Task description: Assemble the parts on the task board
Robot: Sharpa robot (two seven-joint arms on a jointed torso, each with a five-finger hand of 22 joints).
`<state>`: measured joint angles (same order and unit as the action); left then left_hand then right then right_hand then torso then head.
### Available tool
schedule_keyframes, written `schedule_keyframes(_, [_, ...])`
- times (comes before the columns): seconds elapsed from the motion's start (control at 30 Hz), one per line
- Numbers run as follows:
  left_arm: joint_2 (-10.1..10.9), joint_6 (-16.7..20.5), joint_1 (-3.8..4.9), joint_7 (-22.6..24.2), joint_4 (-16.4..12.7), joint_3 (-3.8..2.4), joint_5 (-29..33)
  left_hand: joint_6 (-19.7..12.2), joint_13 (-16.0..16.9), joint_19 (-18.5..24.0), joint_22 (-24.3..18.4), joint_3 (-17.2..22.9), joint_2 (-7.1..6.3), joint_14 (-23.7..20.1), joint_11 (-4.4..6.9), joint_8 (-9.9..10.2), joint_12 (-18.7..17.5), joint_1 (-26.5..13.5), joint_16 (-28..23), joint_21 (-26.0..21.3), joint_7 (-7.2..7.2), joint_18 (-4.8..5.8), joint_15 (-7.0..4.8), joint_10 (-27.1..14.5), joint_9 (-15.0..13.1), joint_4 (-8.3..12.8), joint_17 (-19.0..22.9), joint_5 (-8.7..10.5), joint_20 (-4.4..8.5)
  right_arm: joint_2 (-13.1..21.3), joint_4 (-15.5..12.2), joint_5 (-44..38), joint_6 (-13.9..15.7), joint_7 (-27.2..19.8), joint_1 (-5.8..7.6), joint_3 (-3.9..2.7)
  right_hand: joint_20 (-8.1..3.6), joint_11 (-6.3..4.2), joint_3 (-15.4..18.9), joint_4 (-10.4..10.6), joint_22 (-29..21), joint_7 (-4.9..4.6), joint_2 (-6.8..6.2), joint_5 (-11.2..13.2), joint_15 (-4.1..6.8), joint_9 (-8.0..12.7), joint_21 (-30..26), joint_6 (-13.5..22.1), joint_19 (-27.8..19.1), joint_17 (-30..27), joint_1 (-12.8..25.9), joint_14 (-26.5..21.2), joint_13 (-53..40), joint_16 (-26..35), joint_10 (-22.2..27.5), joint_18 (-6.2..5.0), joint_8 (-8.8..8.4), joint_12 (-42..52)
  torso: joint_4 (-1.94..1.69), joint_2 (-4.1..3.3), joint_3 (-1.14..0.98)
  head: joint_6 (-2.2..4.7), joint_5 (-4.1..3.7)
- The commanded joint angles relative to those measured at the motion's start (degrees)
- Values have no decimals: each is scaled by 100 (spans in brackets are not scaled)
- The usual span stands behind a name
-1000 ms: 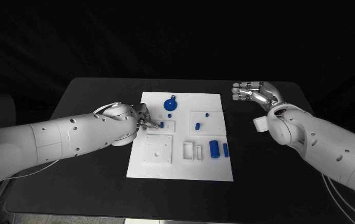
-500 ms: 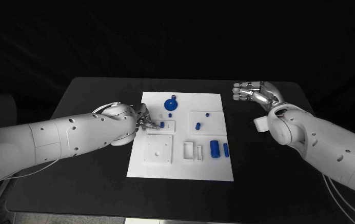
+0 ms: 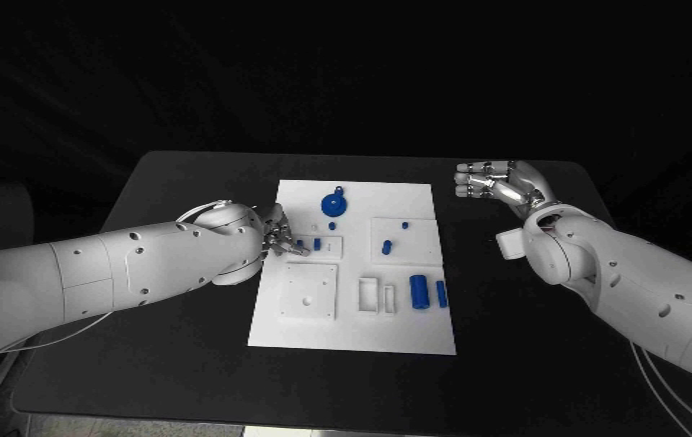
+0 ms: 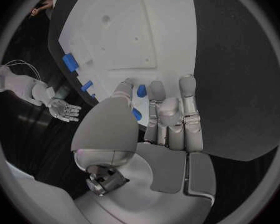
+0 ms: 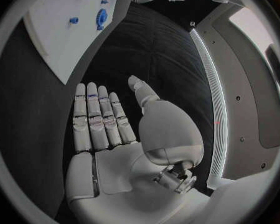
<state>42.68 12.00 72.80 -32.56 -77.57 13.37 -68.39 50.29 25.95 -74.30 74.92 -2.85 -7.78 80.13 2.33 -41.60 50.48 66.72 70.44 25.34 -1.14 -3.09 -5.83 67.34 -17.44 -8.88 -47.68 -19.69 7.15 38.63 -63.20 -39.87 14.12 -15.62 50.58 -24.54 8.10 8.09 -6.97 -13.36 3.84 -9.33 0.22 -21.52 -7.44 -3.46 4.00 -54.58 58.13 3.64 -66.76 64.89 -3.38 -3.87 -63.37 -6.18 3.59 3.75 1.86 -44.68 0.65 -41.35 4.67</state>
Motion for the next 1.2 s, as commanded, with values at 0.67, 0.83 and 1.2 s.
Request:
schedule_keyframes(0.67, [491,94,137,439,-476,-421,1192,-781,-1063,356,-200,-15,330,-717,-298,-294,-465,389,-789,-648,-367,-5,271,-733,1210,193,1258,439,-288,15,10,-20,-79,-29,-17,0,3,-11,79,-27,-5,4,51,5,-12,8,14,82,-53,-7,-18,-46,7,21,53,3,-21,-24,9,1,-6,49,-26])
schedule_keyframes(0.83, [511,390,347,1027,-503,-464,1487,-274,-1904,380,-555,-125,779,-845,-366,636,-1264,878,-1206,-1091,-396,14,341,-598,1374,555,1754,-127,-353,7,20,-20,-71,-28,-19,0,5,-5,87,-37,-6,1,53,-6,-16,9,11,109,-63,-8,-23,-51,7,22,68,6,-22,-25,17,2,-6,84,-25])
schedule_keyframes(1.2, [46,586,516,2577,-183,-435,359,1186,-2254,1257,-368,567,766,-1352,-575,3005,-3867,1718,-3050,-1640,-463,-20,565,139,1361,1912,2983,811,-570,-57,32,-24,-50,-55,-20,0,5,-6,35,-44,-5,2,67,-64,-18,9,15,106,-67,-8,10,-54,8,21,67,4,-21,-26,16,-6,-19,191,7])
